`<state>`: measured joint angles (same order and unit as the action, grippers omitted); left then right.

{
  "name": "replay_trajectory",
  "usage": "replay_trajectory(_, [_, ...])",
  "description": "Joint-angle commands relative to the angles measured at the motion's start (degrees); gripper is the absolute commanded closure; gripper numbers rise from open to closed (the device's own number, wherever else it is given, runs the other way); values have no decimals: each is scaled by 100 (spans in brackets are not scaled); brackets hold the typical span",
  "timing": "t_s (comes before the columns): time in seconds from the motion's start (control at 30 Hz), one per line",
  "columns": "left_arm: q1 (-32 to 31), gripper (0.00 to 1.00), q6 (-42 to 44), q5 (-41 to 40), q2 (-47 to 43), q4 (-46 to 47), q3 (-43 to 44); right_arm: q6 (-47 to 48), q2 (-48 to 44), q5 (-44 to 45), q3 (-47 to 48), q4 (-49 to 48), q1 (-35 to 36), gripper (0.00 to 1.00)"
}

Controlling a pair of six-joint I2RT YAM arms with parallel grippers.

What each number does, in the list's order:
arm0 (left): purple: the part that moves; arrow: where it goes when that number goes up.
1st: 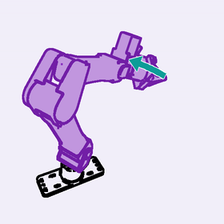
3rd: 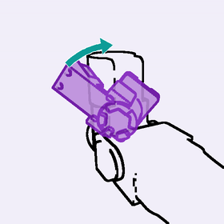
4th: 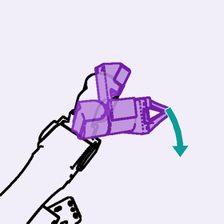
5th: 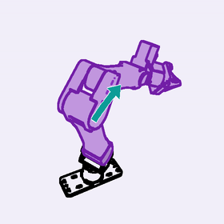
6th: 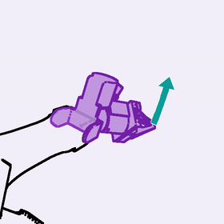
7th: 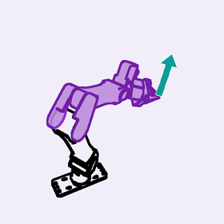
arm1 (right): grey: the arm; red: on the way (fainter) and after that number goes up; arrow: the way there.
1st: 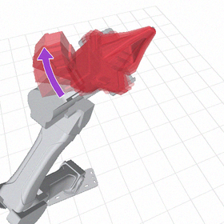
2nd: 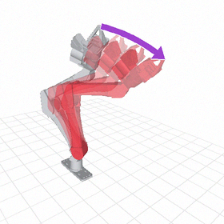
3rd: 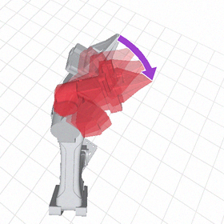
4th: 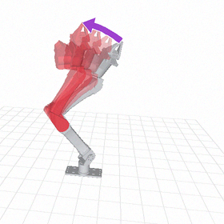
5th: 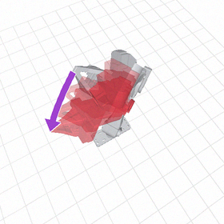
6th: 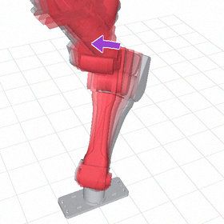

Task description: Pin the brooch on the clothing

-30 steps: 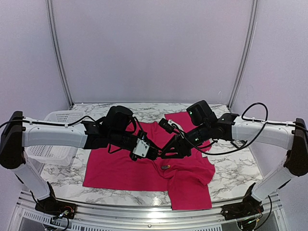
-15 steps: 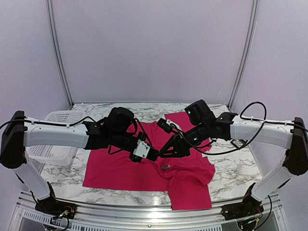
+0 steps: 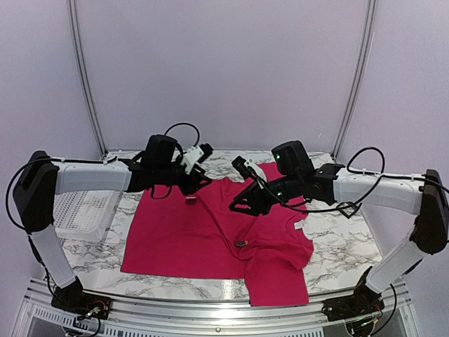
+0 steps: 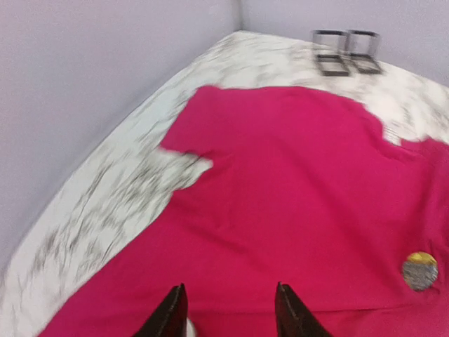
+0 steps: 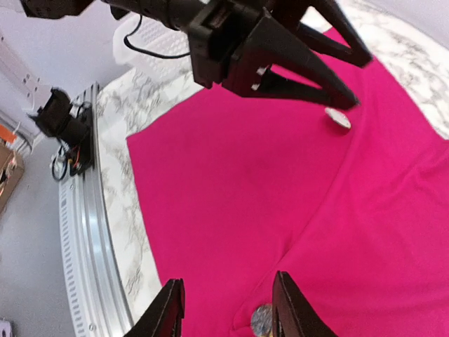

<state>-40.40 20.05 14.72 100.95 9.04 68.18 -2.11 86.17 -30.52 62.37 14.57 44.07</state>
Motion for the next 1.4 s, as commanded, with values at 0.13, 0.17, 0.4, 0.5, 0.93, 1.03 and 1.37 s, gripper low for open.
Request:
replay_trajectory(0.13, [1076, 47, -3185, -673, 1217, -638, 728, -1558, 1453, 1084, 780, -2111, -301, 64])
replay_trajectory(0.17, [1137, 45, -3275, -628, 1304, -641, 743, -1677, 1706, 1183, 950, -2199, -310, 64])
replay_trajectory(0.4, [1262, 49, -3496, -434, 1846, -1098, 1072, -2421, 3348, 1213, 2469, -2333, -308, 68])
replay_trajectory(0.5, [1278, 50, -3515, -647, 1763, -1109, 937, -2675, 3918, 1118, 2964, -2400, -311, 70])
replay_trajectory(0.93, [1412, 69, -3927, -180, 1864, -1010, 480, -3275, 5686, 903, 4801, -1634, -219, 77])
replay_trajectory(1.03, [1412, 73, -3910, -154, 1830, -1000, 431, -3294, 5819, 950, 4949, -1387, -164, 77])
replay_trajectory(1.37, [1399, 75, -3876, 115, 1582, -959, 208, -3200, 5663, 1151, 4745, -894, -81, 76])
